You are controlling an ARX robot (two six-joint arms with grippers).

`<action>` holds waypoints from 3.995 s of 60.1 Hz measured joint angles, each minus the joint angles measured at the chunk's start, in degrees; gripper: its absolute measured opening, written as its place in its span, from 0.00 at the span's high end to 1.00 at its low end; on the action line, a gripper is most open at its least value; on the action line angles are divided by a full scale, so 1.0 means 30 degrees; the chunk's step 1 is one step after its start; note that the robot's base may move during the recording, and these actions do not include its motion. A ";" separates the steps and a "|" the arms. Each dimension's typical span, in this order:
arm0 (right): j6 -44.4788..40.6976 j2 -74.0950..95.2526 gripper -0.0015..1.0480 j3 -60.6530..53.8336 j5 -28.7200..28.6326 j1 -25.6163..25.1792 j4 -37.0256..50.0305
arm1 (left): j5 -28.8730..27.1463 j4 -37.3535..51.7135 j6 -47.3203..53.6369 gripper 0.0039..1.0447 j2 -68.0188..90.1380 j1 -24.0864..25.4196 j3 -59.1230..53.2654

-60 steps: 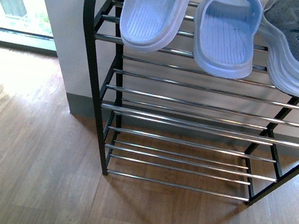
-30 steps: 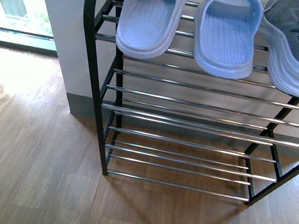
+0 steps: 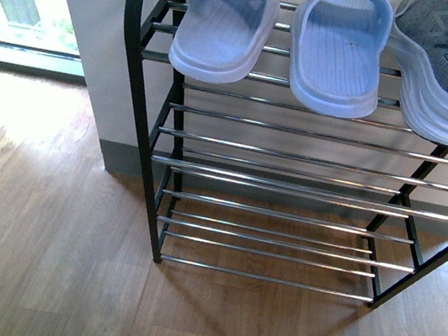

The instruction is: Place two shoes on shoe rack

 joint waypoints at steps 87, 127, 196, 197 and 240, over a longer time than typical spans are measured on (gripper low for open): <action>0.0000 0.0000 0.09 0.0000 0.0000 0.0000 0.0000 | 0.2433 0.9799 0.1421 0.65 -2.7219 0.6186 -2.5580; 0.0000 0.0000 0.09 0.0007 0.0000 0.0000 0.0000 | 0.4473 0.7774 0.1639 0.99 -3.2246 0.8225 -2.8436; -0.0007 -0.0007 0.09 0.0000 -0.0036 0.0000 0.0000 | 0.4473 0.2331 0.1683 0.59 -3.8366 0.8247 -2.9186; 0.0000 -0.0007 0.09 0.0000 -0.0044 0.0000 0.0000 | 0.4473 0.2331 0.1683 0.57 -3.8366 0.8247 -2.9186; 0.0000 0.0000 0.09 0.0000 -0.0044 0.0000 0.0000 | 0.4473 0.2331 0.1727 0.09 -3.8366 0.8247 -2.9194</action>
